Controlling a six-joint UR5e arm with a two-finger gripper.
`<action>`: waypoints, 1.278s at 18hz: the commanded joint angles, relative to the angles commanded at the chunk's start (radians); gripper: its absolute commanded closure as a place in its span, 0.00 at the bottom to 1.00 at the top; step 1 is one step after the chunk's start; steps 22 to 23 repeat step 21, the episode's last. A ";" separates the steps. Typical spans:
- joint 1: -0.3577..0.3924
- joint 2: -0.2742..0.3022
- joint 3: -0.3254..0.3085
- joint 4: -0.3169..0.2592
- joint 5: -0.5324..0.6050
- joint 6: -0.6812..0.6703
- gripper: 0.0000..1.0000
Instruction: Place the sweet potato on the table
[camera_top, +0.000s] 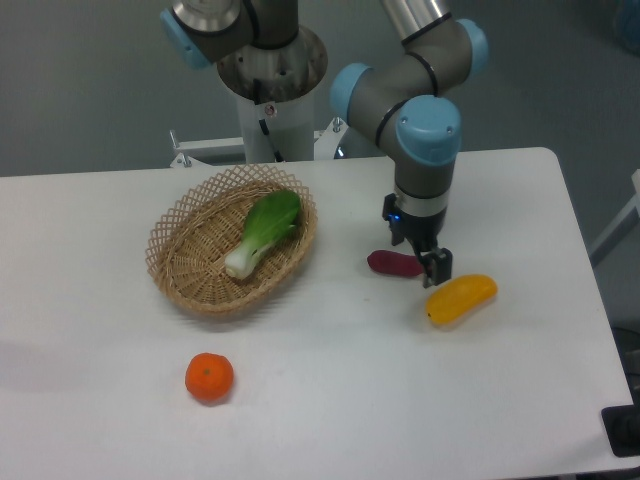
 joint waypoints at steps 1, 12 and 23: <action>0.006 -0.006 0.015 0.000 0.000 0.000 0.00; 0.029 -0.106 0.267 -0.221 -0.008 -0.244 0.00; 0.029 -0.137 0.312 -0.250 -0.003 -0.232 0.00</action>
